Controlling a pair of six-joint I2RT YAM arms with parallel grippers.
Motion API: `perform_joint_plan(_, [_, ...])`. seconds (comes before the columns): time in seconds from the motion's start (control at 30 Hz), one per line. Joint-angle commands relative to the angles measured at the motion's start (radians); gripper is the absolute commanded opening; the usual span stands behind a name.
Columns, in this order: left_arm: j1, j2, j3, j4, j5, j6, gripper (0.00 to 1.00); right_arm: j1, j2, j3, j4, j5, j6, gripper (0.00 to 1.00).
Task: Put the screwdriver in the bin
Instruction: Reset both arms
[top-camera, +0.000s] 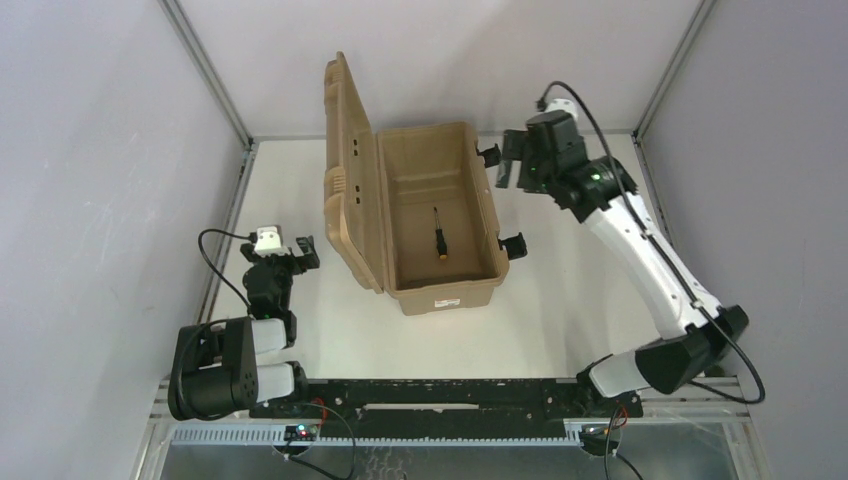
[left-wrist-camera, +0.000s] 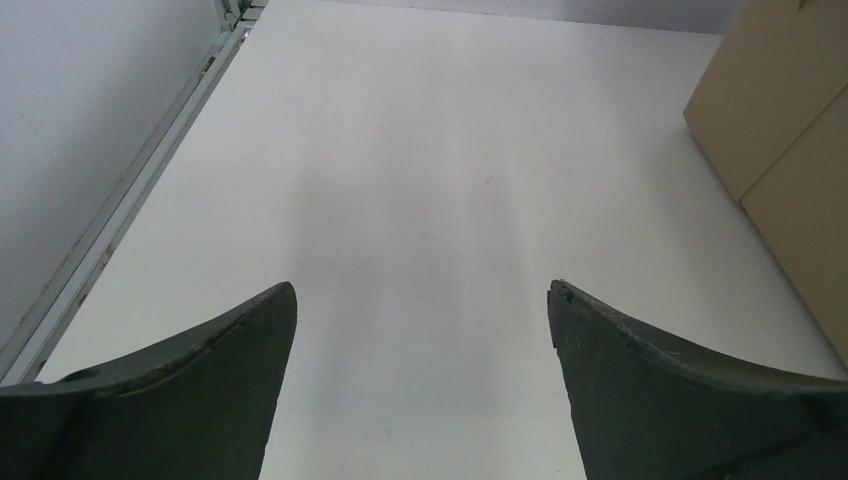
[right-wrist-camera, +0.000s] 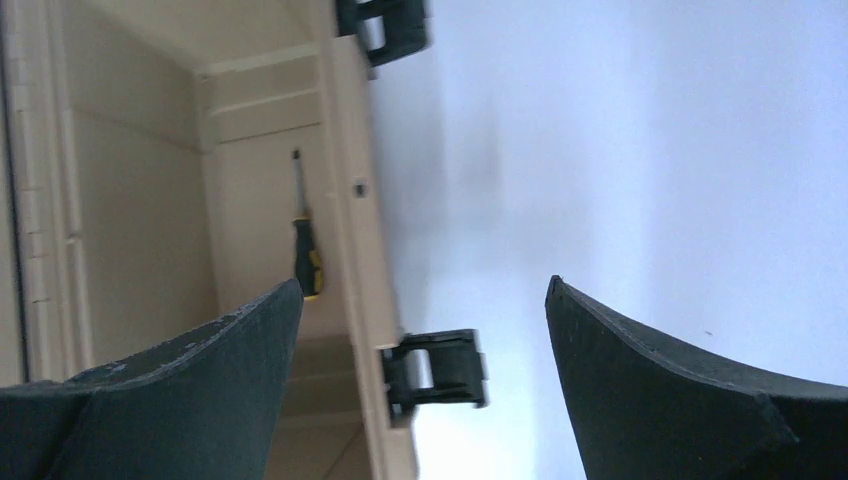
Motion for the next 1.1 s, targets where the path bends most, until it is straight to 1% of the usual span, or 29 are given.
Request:
perform_joint_plan(0.0, [-0.006, -0.016, 0.039, 0.034, -0.005, -0.001, 1.0, -0.093, -0.105, -0.108, 0.101, -0.012, -0.053, 1.0])
perform_joint_plan(0.17, [-0.006, -0.017, 0.039, 0.034, -0.005, -0.001, 1.0, -0.207, -0.199, -0.263, 0.192, -0.065, -0.072, 1.0])
perform_joint_plan(0.3, [-0.006, -0.016, 0.039, 0.034, -0.005, 0.0, 1.0, -0.27, -0.224, -0.366, 0.246, -0.084, -0.088, 1.0])
perform_joint_plan(0.47, [-0.006, -0.017, 0.04, 0.034, -0.005, 0.0, 1.0, -0.311, -0.216, -0.48, 0.329, -0.099, -0.113, 1.0])
perform_joint_plan(0.7, [-0.007, -0.017, 0.038, 0.034, -0.005, 0.0, 1.0, -0.353, -0.205, -0.661, 0.521, -0.186, -0.146, 1.0])
perform_joint_plan(0.9, [-0.007, -0.016, 0.038, 0.034, -0.005, 0.0, 1.0, -0.364, -0.192, -0.822, 0.705, -0.242, -0.143, 1.0])
perform_joint_plan(1.07, [-0.006, -0.017, 0.039, 0.034, -0.005, -0.001, 1.0, -0.365, -0.163, -0.898, 0.803, -0.255, -0.14, 1.0])
